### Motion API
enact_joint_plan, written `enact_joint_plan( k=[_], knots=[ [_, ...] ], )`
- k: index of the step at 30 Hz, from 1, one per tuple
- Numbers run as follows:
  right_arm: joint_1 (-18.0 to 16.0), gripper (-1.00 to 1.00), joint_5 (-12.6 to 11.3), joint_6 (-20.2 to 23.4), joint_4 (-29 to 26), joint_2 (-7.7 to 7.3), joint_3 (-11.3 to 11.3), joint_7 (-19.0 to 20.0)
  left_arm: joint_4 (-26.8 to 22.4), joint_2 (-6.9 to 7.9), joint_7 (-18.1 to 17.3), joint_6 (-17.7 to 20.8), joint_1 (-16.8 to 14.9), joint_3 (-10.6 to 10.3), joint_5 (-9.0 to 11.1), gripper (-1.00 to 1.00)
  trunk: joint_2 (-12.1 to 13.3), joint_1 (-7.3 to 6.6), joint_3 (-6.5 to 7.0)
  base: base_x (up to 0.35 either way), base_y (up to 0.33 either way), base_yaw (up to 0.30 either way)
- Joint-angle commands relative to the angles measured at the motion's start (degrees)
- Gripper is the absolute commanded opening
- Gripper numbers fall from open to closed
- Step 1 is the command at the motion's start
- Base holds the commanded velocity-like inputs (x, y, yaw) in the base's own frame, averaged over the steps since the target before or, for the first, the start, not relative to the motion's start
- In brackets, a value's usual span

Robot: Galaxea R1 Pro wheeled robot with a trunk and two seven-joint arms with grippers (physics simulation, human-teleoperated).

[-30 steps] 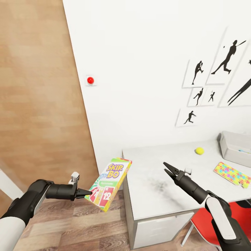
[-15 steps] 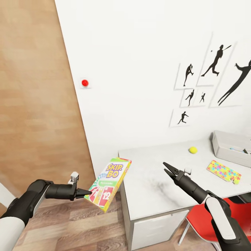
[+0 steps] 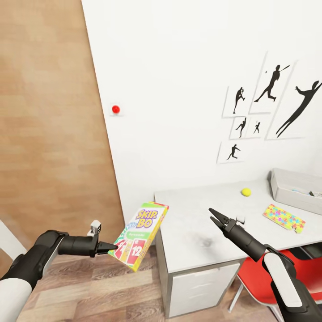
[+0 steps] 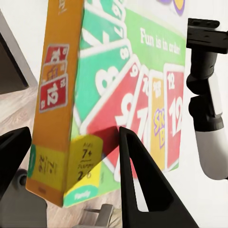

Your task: Put all the toys in the child's room - the three board games (two on the bed and one on the table), the two jigsaw puzzles on the table, and the tennis ball on the table - inside the toy box on the table in the child's room.

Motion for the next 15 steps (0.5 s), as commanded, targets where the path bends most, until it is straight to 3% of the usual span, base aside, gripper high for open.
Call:
enact_joint_plan(
  k=[1,15],
  knots=[
    [-0.05,1.00,-0.24,0.40,-0.01,0.00,-0.06,0.01,-0.01,0.06,-0.23,0.49,-0.06,-0.18,-0.02,-1.00,-0.12,0.04,-0.03,-0.011,0.000,0.080],
    [-0.05,1.00,-0.24,0.39,-0.01,0.00,-0.07,0.01,-0.01,0.06,-0.23,0.49,-0.06,-0.18,0.02,-1.00,-0.12,0.04,1.29,-0.026,0.000,0.081]
  ],
)
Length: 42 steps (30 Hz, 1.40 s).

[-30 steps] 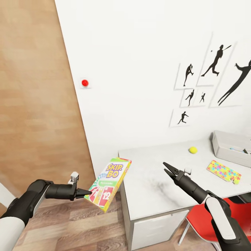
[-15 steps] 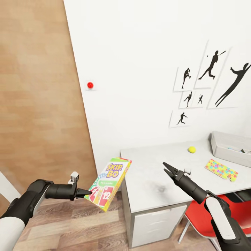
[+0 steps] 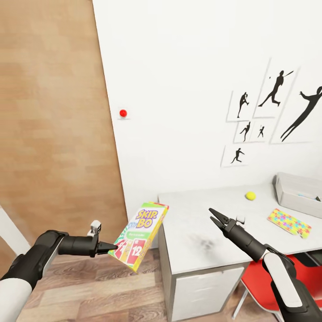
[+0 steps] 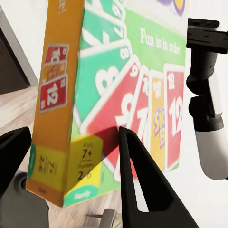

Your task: Put all the toys in the child's room - the three board games (two on the bed and one on the table), the two jigsaw puzzles on the table, and the tennis ball on the table - inside the toy box on the table in the child's room.

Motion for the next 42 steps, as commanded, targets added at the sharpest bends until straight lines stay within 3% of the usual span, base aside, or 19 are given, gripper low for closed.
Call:
enact_joint_plan(
  k=[1,11,32,38,42],
  knots=[
    [-0.05,1.00,-0.24,0.39,0.01,0.01,-0.06,0.01,-0.01,0.08,-0.23,0.49,-0.06,-0.18,0.01,-1.00,-0.13,0.04,-0.03,-0.001,0.019,0.081],
    [-0.05,1.00,-0.24,0.39,0.14,0.01,-0.05,0.01,-0.01,0.02,-0.23,0.49,-0.06,-0.18,0.01,-1.00,-0.13,0.04,0.44,0.000,0.083,0.036],
    [-0.05,1.00,-0.16,0.28,0.81,0.14,0.25,-0.64,-0.01,-0.15,-0.23,0.31,-0.06,-0.18,0.02,-1.00,-0.13,0.04,0.44,0.000,0.001,-0.267],
    [-0.05,1.00,4.02,-0.30,7.52,0.26,1.88,-1.82,-0.01,-0.23,-0.23,0.31,-0.06,-0.16,0.02,-1.00,-0.13,0.04,0.44,0.000,0.000,-0.153],
    [-0.05,1.00,4.98,-3.25,10.23,0.19,2.20,-1.71,-0.01,-0.24,-0.23,0.31,-0.06,-0.14,0.00,-1.00,-0.13,0.04,0.44,0.000,0.000,-0.147]
  ],
)
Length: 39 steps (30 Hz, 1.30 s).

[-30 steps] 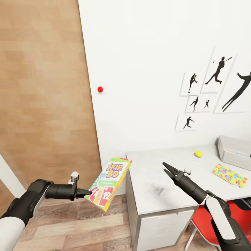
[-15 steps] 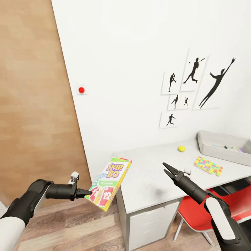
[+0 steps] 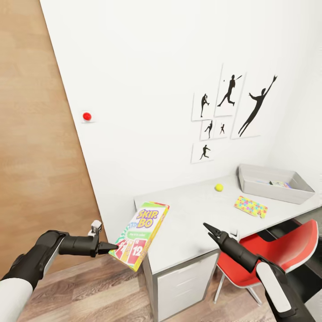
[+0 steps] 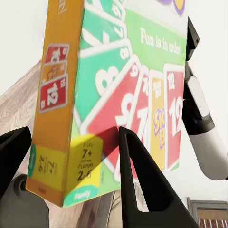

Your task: Put all the toys in the child's room - the three board games (two on the bed and one on the table), the two jigsaw puzzles on the table, and the tennis ball on the table - inside the toy box on the table in the child's room.

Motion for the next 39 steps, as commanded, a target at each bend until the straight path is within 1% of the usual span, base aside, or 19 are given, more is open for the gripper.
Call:
enact_joint_plan(
  k=[1,13,28,39],
  knots=[
    [-0.06,1.00,-0.21,0.08,0.22,0.01,-0.02,0.04,-0.04,0.06,-0.23,0.49,-0.04,-0.15,0.00,-1.00,-0.13,0.04,-0.13,0.000,0.000,-0.160],
    [-0.06,1.00,-0.06,-0.56,0.34,0.00,0.08,0.48,-0.04,0.06,-0.23,0.49,-0.04,-0.11,-0.04,-1.00,-0.13,0.04,-0.13,0.000,0.000,-0.153],
    [-0.06,1.00,-0.06,-0.77,0.06,-0.09,0.07,0.66,-0.04,0.06,-0.23,0.09,-0.04,-0.11,-0.04,-1.00,-0.13,0.04,-0.13,0.000,0.000,-0.017],
    [-0.06,1.00,-0.06,-0.78,0.06,-0.09,0.08,0.69,-0.04,0.06,-0.23,0.05,-0.04,-0.11,-0.05,-1.00,-0.13,0.04,-0.13,0.000,0.000,-0.247]
  ],
)
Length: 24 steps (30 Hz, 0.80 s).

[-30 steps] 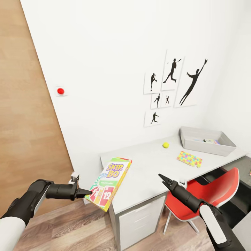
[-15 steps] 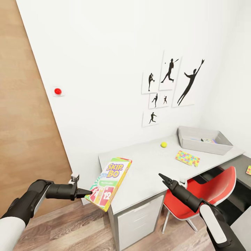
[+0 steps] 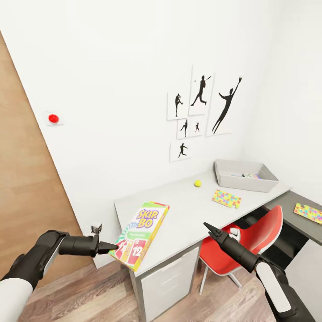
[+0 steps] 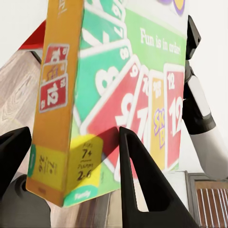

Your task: Put all the toys in the child's room - the three board games (two on the bed and one on the table), the two jigsaw puzzles on the table, and the tennis ball on the table - inside the toy box on the table in the child's room.

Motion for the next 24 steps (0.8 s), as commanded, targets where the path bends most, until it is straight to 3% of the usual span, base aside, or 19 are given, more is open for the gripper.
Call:
enact_joint_plan(
  k=[1,24],
  knots=[
    [-0.07,1.00,-0.31,0.43,0.01,0.01,-0.07,0.02,-0.05,0.07,-0.24,0.48,-0.04,-0.15,0.06,-1.00,-0.13,0.04,-0.13,0.000,0.000,-0.278],
    [-0.07,1.00,-0.32,0.52,0.01,0.01,0.00,0.02,-0.05,0.07,-0.24,0.39,-0.04,-0.15,-0.11,-1.00,-0.13,0.04,-0.13,0.000,0.000,-0.279]
  ],
)
